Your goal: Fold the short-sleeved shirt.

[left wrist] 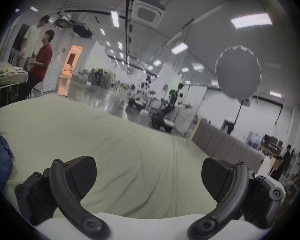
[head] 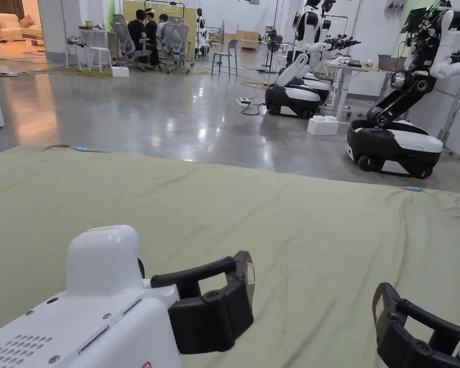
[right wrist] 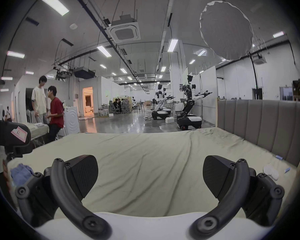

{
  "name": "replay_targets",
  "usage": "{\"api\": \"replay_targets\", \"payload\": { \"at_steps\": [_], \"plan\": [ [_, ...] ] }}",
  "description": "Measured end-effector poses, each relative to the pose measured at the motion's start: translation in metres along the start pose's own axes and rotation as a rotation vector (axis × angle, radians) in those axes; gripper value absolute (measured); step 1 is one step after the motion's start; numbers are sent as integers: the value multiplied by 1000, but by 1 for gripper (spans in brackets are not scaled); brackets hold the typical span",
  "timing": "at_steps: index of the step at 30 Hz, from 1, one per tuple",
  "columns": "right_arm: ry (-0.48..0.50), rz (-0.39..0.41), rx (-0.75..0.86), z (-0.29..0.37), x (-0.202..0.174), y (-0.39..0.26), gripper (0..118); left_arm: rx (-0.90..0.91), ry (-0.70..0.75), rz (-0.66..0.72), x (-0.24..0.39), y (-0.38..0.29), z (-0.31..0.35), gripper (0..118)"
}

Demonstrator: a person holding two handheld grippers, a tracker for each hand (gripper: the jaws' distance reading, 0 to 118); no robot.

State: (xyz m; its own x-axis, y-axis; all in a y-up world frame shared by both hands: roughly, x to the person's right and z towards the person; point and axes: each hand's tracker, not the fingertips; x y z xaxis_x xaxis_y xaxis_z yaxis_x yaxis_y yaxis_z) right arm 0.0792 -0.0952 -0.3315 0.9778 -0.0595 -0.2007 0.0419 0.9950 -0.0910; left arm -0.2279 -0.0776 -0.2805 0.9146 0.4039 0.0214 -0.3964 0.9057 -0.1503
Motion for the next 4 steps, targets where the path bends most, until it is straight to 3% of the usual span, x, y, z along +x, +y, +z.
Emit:
{"api": "replay_targets", "payload": {
  "at_steps": [1,4],
  "plan": [
    [5,-15,0,1,1,1,118,92,-22,-10,-3,-1,1,118],
    [-8,-24,-5,0,5,1,118,44,244,-36,6,8,3,118]
  ]
}}
